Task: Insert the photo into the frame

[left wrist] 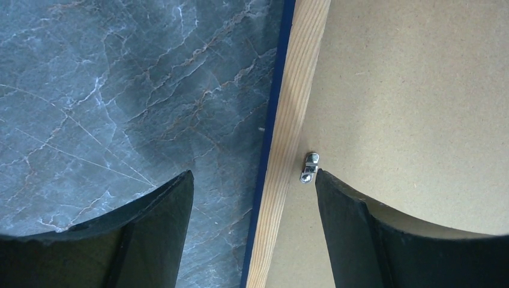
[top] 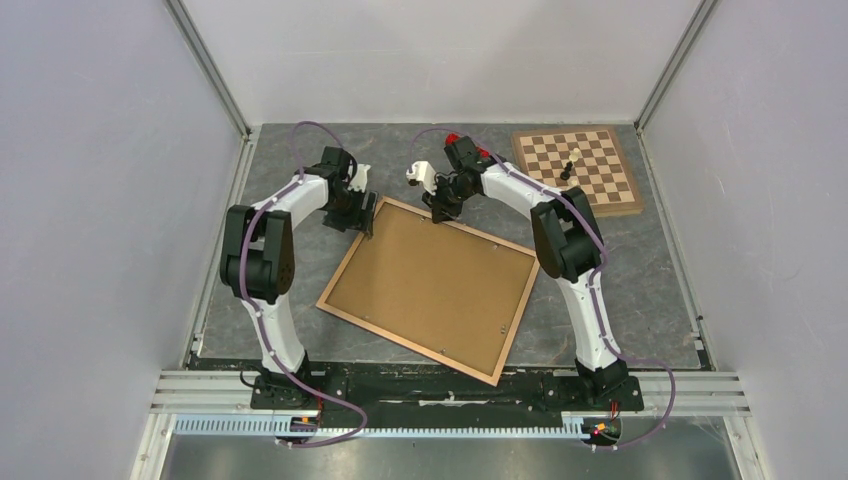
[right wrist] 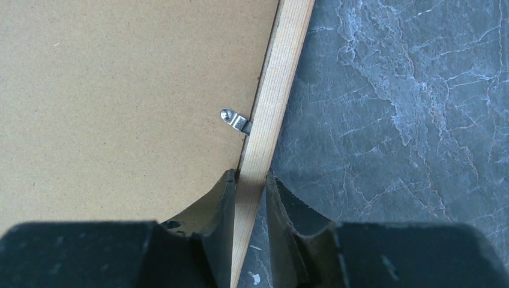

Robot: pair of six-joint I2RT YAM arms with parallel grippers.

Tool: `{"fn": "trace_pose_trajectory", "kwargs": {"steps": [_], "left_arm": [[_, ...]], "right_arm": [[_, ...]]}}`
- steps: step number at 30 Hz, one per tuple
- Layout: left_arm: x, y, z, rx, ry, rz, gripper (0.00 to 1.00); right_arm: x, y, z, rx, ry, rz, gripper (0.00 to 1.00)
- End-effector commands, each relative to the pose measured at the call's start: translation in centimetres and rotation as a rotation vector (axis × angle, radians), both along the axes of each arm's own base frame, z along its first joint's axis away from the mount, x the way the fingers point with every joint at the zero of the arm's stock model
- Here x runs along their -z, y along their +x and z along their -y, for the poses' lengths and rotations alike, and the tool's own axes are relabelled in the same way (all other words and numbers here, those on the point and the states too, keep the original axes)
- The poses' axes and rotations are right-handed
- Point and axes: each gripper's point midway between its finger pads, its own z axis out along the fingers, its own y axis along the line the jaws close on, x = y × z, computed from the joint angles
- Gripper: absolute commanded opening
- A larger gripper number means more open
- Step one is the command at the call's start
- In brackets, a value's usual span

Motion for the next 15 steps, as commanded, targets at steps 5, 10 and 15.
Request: {"fn": "trace_pose_trajectory", "kwargs": {"steps": [5,10,15], "left_arm": [[-0.37,2.26,0.95,-0.053,0.001,0.051,0.78],[-0.16,2.14,0.93,-0.052,0.028,0.051,0.75],[-0.08,1.86,0.94,-0.049,0.055,0.056,0.74]], "right_arm": [[-1.09,-1.21,-0.40,-0.008,0.039,-0.027,0.00],[-1.13,-1.08,-0.29,0.000,0.042,-0.028,0.00],[-1.08,-0.97,-0.14,0.005,0.040,-0.027,0.00]]}}
